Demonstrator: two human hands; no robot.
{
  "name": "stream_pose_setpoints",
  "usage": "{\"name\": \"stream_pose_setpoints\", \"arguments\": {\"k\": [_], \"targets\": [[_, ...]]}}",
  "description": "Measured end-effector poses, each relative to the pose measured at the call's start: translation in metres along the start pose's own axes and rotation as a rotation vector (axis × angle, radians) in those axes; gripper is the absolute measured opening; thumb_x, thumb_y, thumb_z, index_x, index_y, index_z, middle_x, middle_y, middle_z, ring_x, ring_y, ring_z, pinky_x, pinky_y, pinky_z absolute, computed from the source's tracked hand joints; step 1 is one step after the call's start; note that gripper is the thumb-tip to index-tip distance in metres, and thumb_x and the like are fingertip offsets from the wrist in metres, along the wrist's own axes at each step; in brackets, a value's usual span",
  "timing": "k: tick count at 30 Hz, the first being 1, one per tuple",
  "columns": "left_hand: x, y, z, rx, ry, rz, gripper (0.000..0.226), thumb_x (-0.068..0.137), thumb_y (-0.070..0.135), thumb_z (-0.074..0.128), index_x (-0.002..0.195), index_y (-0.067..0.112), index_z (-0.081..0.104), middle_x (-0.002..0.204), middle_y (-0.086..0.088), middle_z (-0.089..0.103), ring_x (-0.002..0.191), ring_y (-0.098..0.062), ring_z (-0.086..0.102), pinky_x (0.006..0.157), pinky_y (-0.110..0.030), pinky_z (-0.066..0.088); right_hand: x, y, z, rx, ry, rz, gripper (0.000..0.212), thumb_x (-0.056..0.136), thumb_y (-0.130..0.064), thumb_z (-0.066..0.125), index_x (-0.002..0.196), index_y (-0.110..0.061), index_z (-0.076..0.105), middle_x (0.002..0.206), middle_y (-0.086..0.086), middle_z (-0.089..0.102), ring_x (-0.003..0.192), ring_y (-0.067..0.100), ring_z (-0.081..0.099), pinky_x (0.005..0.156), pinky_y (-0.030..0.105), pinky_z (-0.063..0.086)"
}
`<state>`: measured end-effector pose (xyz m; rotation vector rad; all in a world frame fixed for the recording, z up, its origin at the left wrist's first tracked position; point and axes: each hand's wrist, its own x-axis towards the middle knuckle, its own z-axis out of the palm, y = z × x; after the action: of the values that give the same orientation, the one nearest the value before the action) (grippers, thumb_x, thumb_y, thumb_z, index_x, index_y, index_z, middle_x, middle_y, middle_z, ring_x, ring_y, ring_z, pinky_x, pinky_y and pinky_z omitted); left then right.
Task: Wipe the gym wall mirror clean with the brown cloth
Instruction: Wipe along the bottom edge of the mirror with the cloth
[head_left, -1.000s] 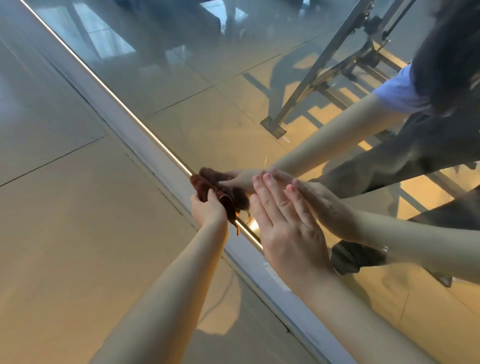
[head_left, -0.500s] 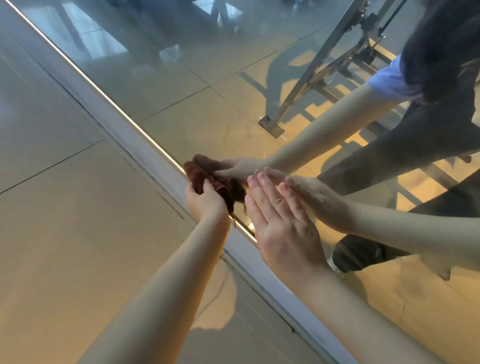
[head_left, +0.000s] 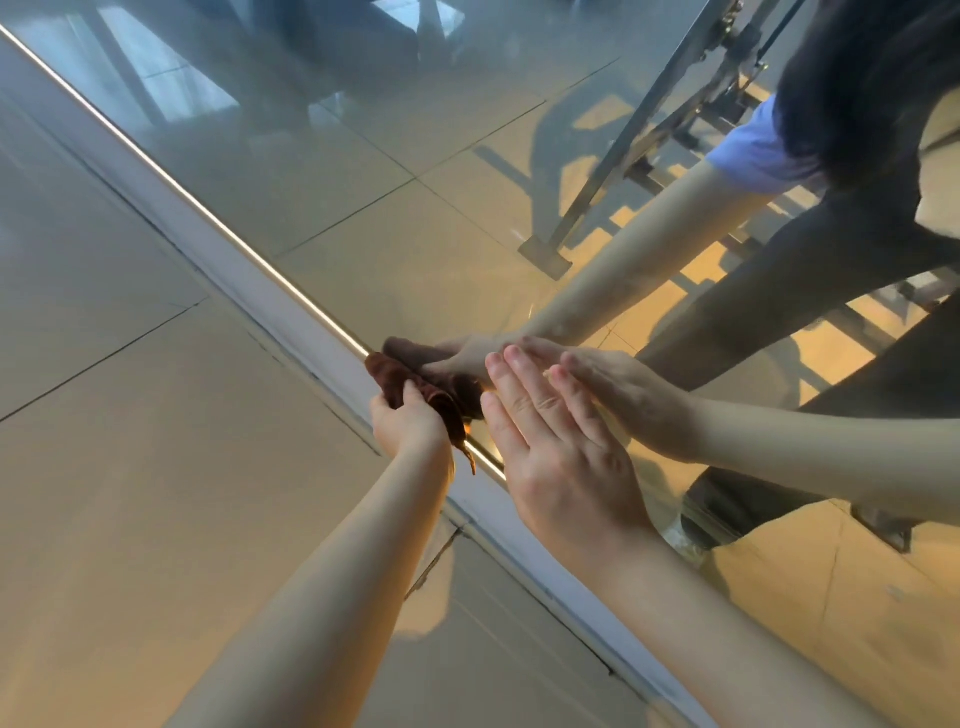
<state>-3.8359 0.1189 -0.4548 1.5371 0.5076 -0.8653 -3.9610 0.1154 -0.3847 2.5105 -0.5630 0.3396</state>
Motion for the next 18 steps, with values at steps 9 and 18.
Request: {"name": "stream_pose_setpoints", "arguments": {"k": [9,18], "targets": [[0.022,0.034,-0.006,-0.005,-0.019,-0.016,0.01,0.106,0.025,0.048,0.108,0.015,0.051,0.083,0.004,0.054,0.07,-0.005,0.05,0.054,-0.021,0.033,0.06,-0.024,0.011,-0.003,-0.012,0.003,0.043,0.094,-0.01,0.042,0.133,-0.005,0.058,0.147,0.017,0.046,0.14,0.028,0.04,0.12,0.04,0.012],[0.058,0.086,-0.015,-0.002,-0.041,0.028,0.011,0.106,0.025,0.048,0.108,0.015,0.052,0.086,0.0,0.058,0.071,-0.007,0.053,0.054,-0.022,0.036,0.106,-0.041,0.017,0.013,-0.015,0.016,0.045,0.093,-0.007,0.04,0.135,-0.002,0.056,0.148,0.019,0.044,0.142,0.03,0.037,0.12,0.042,0.012]]}}
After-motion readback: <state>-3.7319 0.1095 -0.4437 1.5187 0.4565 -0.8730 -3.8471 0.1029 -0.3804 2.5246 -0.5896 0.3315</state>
